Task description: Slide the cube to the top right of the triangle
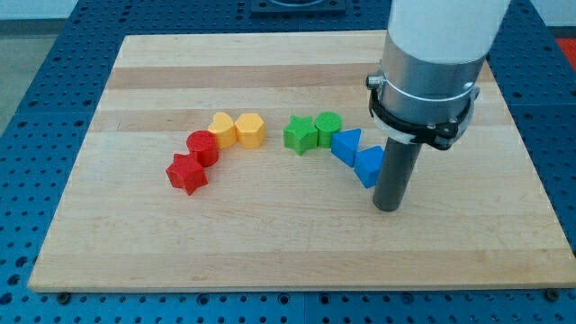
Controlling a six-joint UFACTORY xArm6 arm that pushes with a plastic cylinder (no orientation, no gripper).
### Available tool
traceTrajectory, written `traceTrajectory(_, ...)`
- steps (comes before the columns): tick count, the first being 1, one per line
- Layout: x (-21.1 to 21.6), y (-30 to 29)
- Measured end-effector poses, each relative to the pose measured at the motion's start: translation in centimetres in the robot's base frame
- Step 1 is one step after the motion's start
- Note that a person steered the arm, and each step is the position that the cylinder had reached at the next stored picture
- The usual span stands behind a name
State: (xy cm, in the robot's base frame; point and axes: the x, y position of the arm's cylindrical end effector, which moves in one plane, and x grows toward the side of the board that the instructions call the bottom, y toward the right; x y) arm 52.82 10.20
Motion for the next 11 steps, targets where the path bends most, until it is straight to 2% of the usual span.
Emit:
traceTrajectory(1, 0.0, 0.0)
traceTrajectory(3, 4.2, -3.0)
traceTrajectory(5, -0.5, -4.4)
traceTrajectory(7, -7.4, 0.2)
traceTrajectory(8, -8.0, 1.6)
traceTrajectory(9, -4.9, 0.0)
traceTrajectory(10, -2.7, -5.2)
traceTrajectory(11, -4.6, -7.8)
